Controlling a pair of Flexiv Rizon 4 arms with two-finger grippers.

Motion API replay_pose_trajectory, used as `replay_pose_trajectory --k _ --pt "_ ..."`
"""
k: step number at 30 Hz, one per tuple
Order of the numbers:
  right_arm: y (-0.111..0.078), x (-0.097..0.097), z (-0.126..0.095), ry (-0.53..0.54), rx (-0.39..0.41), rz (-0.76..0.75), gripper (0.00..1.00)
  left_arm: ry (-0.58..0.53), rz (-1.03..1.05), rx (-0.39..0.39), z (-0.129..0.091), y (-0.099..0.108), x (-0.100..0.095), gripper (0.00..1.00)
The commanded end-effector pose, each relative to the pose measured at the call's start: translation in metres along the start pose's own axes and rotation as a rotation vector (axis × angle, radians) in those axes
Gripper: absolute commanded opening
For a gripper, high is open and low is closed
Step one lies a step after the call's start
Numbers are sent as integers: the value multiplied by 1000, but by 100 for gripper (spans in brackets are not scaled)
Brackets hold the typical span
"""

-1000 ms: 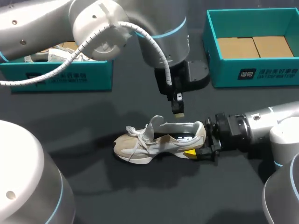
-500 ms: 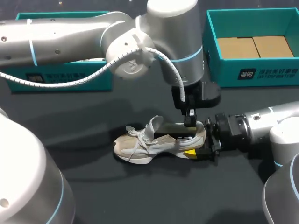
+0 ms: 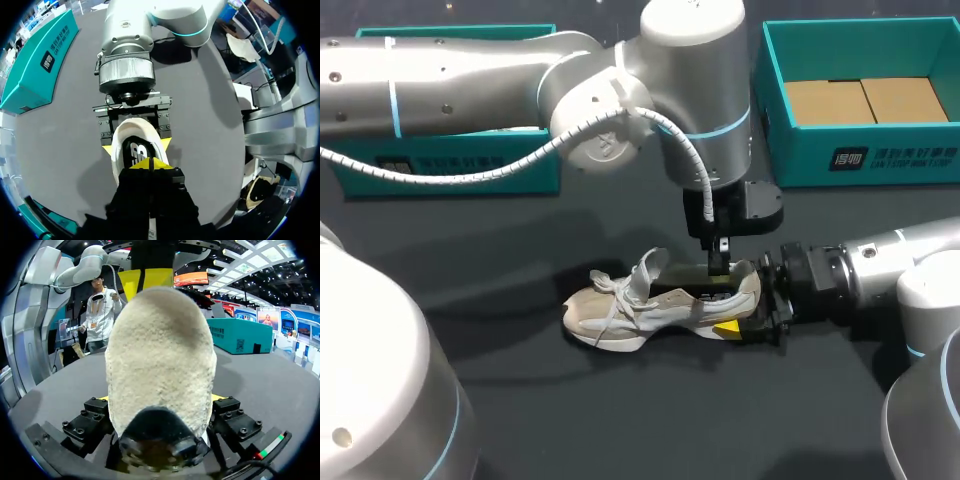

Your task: Take the shoe out of the shoebox, open the shoe tongue, remove and reinsert the insole, then place the shoe into the shoebox

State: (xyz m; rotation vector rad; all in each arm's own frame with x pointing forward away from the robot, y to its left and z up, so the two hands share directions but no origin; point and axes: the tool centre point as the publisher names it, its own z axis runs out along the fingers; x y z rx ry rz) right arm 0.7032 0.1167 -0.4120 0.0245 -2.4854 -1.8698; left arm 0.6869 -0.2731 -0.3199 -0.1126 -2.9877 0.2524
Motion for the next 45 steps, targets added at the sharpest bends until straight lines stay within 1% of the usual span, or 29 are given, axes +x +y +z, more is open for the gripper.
replay_pose_trajectory --k 1,13,14,18,20,28,36,40,45 --pt "1 0 1 -1 4 0 0 6 5 -1 -2 10 0 0" --pt "1 0 1 -1 4 0 0 6 5 -1 -2 10 0 0" --pt "1 0 1 -1 4 0 0 6 4 -13 2 9 0 0" --pt "1 0 1 -1 4 0 0 43 0 -21 16 17 3 0" --pt "1 0 1 -1 4 0 0 36 -7 -29 22 21 4 0" --pt "1 0 1 -1 4 0 0 61 -59 -39 33 36 4 0" --pt "1 0 1 -1 4 0 0 97 -76 -70 42 53 13 0" --pt "1 0 1 -1 4 0 0 91 -70 -94 48 60 16 0" --pt "1 0 1 -1 4 0 0 79 -53 -95 55 63 15 0"
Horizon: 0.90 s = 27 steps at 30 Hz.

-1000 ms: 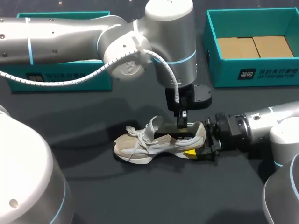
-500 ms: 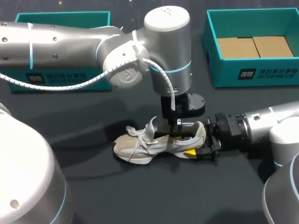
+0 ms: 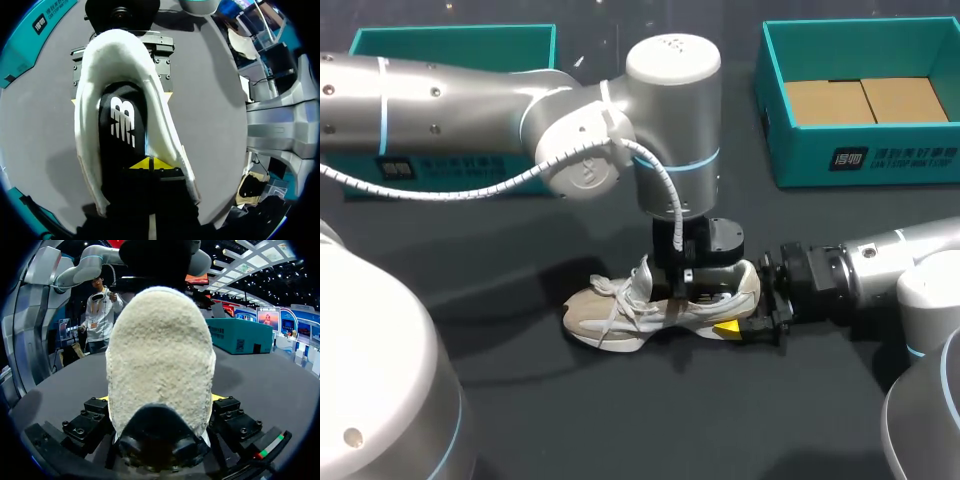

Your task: Take the shoe out of the shoebox, open the shoe tongue, remove and reinsert the insole, then place the shoe into the shoebox

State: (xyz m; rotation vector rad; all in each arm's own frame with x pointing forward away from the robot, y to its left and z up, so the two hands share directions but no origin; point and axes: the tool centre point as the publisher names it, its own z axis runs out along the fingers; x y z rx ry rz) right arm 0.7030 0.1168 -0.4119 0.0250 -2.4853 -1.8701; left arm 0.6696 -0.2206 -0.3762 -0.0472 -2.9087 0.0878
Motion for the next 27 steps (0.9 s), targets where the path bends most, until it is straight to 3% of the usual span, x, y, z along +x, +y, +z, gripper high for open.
replay_pose_trajectory --k 1,6,13,23,25,27 --pt "0 0 1 -1 4 1 0 -20 4 8 8 1 -1 2" --pt "0 0 1 -1 4 1 0 -67 -1 7 16 -1 -5 28" --pt "0 0 1 -1 4 1 0 -124 5 -5 25 -2 -10 41" --pt "0 0 1 -1 4 1 0 -243 -25 -38 42 -7 -35 35" --pt "0 0 1 -1 4 1 0 -251 -34 -41 44 -6 -41 24" --pt "0 0 1 -1 4 1 0 -261 -49 -44 44 -5 -45 3"
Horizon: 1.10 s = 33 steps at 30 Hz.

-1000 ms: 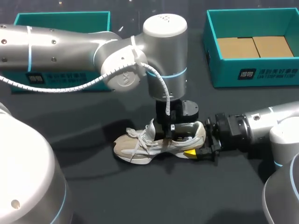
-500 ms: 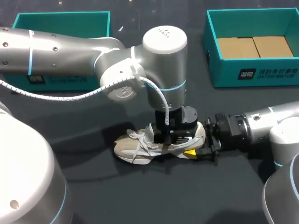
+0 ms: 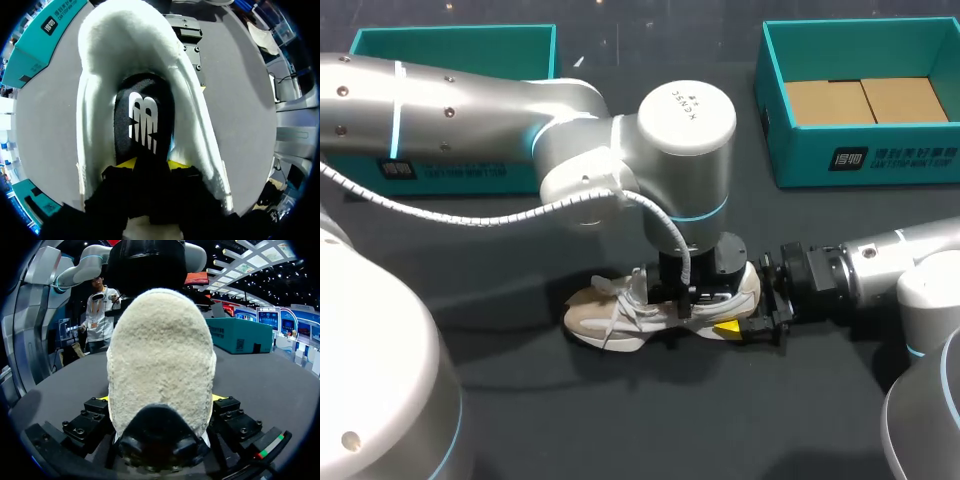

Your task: Take the shoe out of the shoebox, open the shoe tongue, remove and reinsert the insole, then place the shoe into the shoebox

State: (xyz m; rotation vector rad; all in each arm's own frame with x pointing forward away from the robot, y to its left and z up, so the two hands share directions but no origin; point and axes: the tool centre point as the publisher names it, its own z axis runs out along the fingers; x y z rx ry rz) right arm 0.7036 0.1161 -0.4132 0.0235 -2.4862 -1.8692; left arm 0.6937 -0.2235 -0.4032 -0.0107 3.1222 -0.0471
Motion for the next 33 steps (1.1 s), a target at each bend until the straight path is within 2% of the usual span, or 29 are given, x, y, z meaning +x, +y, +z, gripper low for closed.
replay_pose_trajectory --k 1,9,21,33 --pt "2 1 2 -1 4 0 0 -8 -19 -15 26 -5 -12 0" --pt "2 1 2 -1 4 0 0 12 -64 27 18 7 -21 0" --pt "2 1 2 -1 4 0 0 151 -68 195 -9 18 -12 0" --pt "2 1 2 -1 4 0 0 199 -67 339 -31 21 -7 0"
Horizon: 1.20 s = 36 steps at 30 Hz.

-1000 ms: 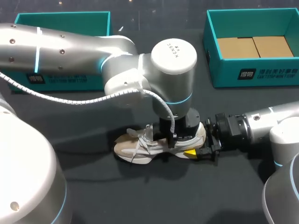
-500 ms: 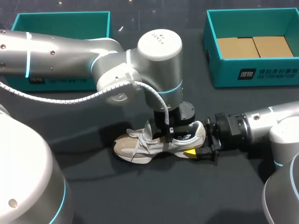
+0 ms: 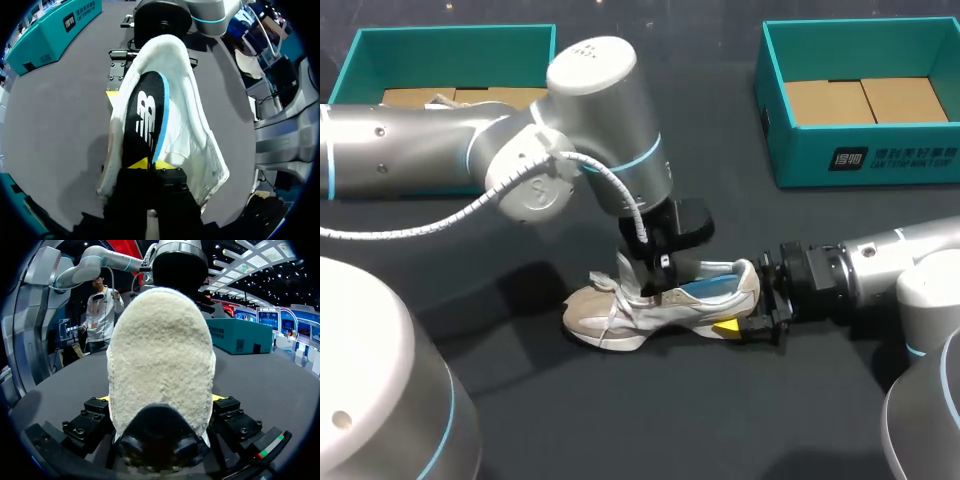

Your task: Take the shoe out of the shoebox, open the shoe tongue, remove and reinsert the insole, then place the shoe into the shoebox

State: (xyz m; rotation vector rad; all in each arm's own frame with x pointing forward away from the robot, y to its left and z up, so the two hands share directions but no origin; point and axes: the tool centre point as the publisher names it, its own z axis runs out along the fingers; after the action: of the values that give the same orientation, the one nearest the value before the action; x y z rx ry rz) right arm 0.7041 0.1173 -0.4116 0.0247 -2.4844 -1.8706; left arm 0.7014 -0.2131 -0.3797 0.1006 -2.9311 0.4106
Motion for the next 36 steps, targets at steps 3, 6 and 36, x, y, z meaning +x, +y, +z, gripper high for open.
replay_pose_trajectory --k 3,6,36 --pt "0 1 1 -2 5 0 0 5 21 133 -15 4 5 0" --pt "0 1 1 -2 5 0 0 5 35 174 -22 -2 9 0" --pt "0 1 1 -2 5 0 0 -89 -1 326 -38 -52 9 29"
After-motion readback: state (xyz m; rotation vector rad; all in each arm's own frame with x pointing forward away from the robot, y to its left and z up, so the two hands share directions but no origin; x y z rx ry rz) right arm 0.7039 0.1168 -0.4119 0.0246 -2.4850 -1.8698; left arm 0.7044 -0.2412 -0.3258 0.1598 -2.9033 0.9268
